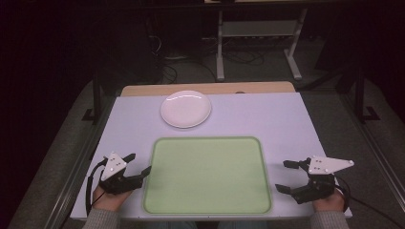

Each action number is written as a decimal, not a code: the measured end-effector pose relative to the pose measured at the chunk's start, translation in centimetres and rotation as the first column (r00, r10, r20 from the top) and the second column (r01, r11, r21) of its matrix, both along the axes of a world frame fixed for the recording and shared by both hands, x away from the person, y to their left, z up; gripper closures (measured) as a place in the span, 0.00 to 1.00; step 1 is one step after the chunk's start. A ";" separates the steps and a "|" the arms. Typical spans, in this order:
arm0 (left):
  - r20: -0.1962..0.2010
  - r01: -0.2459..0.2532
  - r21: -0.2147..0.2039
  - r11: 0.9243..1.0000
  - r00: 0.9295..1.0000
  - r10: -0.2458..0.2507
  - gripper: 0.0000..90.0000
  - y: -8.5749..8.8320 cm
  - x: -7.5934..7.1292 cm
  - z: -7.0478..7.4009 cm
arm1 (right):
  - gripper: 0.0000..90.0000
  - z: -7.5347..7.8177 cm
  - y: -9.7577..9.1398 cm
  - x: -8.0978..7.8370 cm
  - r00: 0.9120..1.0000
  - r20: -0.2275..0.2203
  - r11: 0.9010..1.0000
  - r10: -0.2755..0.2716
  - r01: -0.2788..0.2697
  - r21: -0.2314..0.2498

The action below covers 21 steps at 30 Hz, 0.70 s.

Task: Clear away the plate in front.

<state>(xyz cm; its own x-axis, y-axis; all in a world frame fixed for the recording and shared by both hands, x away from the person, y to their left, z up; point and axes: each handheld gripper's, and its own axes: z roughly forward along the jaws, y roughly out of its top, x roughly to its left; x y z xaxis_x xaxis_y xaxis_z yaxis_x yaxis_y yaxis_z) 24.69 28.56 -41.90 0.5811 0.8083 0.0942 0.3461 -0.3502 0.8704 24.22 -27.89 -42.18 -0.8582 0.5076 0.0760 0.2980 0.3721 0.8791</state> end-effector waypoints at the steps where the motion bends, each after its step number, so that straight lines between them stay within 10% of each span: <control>1: 0.000 -0.002 -0.001 1.000 1.000 0.002 0.29 0.0 0.0 0.0 | 0.15 0.0 0.0 0.0 1.000 0.000 1.000 0.001 -0.001 0.000; 21: 0.003 0.018 -0.013 1.000 1.000 -0.018 0.29 -0.2 0.2 0.1 | 0.15 0.0 0.0 -0.1 1.000 0.001 1.000 0.005 -0.005 -0.006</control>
<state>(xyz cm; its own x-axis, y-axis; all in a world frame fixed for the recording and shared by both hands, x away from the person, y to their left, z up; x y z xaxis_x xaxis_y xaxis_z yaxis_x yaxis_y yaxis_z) 24.93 28.38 -41.82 0.5953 0.7990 0.0851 0.3375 -0.3448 0.8759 24.14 -27.91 -42.16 -0.8609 0.5038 0.0718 0.2949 0.3789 0.8772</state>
